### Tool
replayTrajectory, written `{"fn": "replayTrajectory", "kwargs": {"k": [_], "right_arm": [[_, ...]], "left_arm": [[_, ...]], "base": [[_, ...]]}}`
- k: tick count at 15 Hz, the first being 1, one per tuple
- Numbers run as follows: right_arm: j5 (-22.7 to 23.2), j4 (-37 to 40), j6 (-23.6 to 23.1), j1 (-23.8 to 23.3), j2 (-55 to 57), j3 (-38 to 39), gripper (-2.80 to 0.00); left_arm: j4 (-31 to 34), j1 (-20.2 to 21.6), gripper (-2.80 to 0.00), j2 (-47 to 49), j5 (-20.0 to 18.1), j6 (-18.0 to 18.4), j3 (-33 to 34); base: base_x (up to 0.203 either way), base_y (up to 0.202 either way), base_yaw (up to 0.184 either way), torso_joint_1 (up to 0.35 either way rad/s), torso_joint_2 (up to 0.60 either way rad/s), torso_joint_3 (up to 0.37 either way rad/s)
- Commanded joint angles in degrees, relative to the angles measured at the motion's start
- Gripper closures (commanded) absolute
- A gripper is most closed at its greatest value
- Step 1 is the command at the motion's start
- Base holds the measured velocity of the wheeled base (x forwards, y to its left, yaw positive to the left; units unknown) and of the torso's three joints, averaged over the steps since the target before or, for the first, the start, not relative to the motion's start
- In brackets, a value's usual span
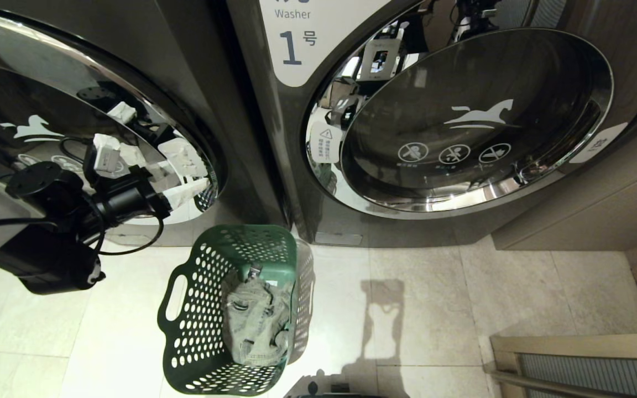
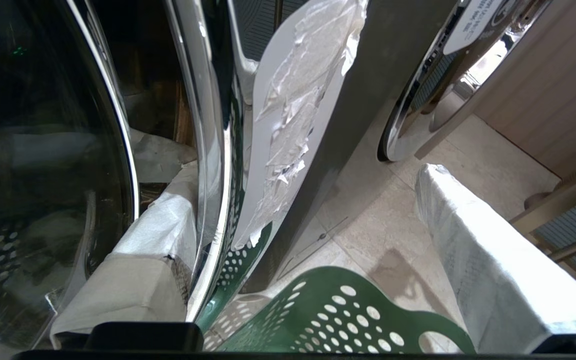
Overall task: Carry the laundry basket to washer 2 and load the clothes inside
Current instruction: Open the lid of the washing machine
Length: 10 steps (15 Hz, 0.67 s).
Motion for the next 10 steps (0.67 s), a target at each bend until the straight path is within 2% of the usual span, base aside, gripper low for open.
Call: {"fn": "replayTrajectory", "kwargs": {"k": [1, 6, 8, 10], "right_arm": [[0.0, 0.1, -0.1, 0.0, 0.1, 0.0, 0.00], [0.0, 0.1, -0.1, 0.0, 0.1, 0.0, 0.00], [0.0, 0.1, -0.1, 0.0, 0.1, 0.0, 0.00], [0.0, 0.1, -0.1, 0.0, 0.1, 0.0, 0.00]], "left_arm": [[-0.8, 1.8, -2.80, -0.5, 0.4, 0.0, 0.1], [-0.8, 7.8, -2.80, 1.3, 0.2, 0.2, -0.2], [-0.8, 8.9, -2.80, 2.6, 0.4, 1.3, -0.3], [-0.8, 9.5, -2.80, 3.0, -1.0, 1.4, -0.5]], "base": [[0.000, 0.000, 0.000, 0.000, 0.00, 0.000], [0.000, 0.000, 0.000, 0.000, 0.00, 0.000], [0.000, 0.000, 0.000, 0.000, 0.00, 0.000], [0.000, 0.000, 0.000, 0.000, 0.00, 0.000]]}}
